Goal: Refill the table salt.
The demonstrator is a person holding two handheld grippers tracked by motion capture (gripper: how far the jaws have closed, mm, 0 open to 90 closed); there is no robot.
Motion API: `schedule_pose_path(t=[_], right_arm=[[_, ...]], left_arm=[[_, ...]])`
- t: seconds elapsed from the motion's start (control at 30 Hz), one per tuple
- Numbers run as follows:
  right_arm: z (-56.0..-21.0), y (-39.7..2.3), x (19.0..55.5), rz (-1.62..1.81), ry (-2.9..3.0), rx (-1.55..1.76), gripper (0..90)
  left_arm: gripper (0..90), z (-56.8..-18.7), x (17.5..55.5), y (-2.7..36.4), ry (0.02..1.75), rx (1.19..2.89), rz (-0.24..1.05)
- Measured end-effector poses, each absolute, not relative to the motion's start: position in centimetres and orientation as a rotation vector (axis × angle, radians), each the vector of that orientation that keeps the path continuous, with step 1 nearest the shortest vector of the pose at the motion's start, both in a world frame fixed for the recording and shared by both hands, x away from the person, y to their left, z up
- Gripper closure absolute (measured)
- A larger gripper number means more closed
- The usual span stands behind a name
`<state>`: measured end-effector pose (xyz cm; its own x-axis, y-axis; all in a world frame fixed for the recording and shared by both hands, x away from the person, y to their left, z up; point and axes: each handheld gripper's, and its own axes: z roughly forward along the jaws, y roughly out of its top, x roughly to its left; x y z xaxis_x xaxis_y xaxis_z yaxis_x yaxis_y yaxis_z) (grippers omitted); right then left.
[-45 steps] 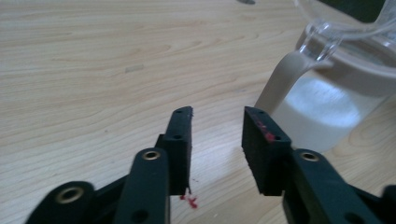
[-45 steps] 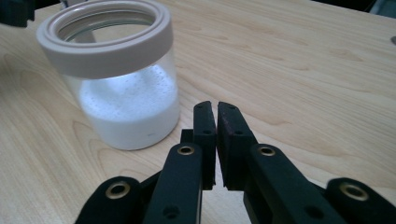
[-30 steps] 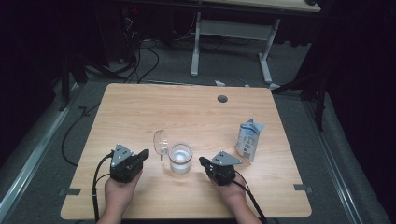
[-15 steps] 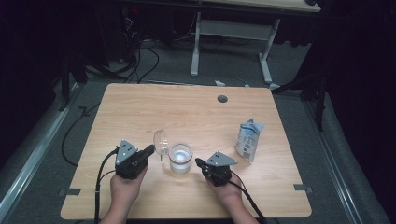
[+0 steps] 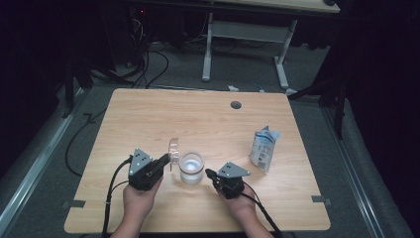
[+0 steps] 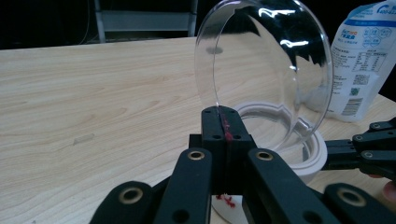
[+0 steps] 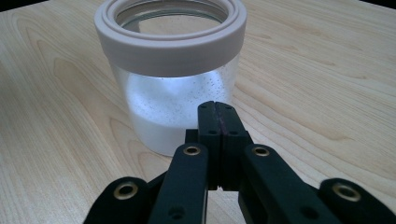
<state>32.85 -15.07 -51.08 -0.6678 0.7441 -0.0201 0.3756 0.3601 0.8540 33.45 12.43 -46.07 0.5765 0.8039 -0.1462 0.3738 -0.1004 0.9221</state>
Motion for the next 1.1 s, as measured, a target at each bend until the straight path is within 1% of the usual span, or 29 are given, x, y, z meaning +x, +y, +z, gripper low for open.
schedule_pose_path(t=[0.3,0.5,0.67,0.7,0.77,0.93,1.1], right_arm=[[-51.1,-15.0,32.8,1.239,2.232,0.97,90.0],[-51.1,-15.1,32.7,1.238,2.231,0.968,90.0],[-51.0,-15.9,32.5,1.238,2.217,0.979,90.0],[-51.0,-15.9,32.5,1.238,2.217,0.979,90.0],[-51.0,-16.2,32.4,1.234,2.213,0.986,90.0],[-51.1,-16.3,32.3,1.231,2.216,0.992,89.9],[-51.2,-16.3,32.2,1.229,2.222,0.992,89.9]], left_arm=[[89.9,-46.5,33.2,11.7,0.957,1.736,0.473],[89.8,-47.0,32.8,12.1,0.975,1.741,0.486],[88.5,-49.5,31.7,13.1,1.02,1.792,0.475],[88.3,-49.5,31.7,13.1,1.02,1.792,0.475],[88.3,-50.8,31.3,13.2,1.036,1.817,0.462],[89.5,-51.9,31.8,12.7,1.044,1.84,0.43],[89.9,-51.5,32.8,12.0,1.028,1.844,0.437]])
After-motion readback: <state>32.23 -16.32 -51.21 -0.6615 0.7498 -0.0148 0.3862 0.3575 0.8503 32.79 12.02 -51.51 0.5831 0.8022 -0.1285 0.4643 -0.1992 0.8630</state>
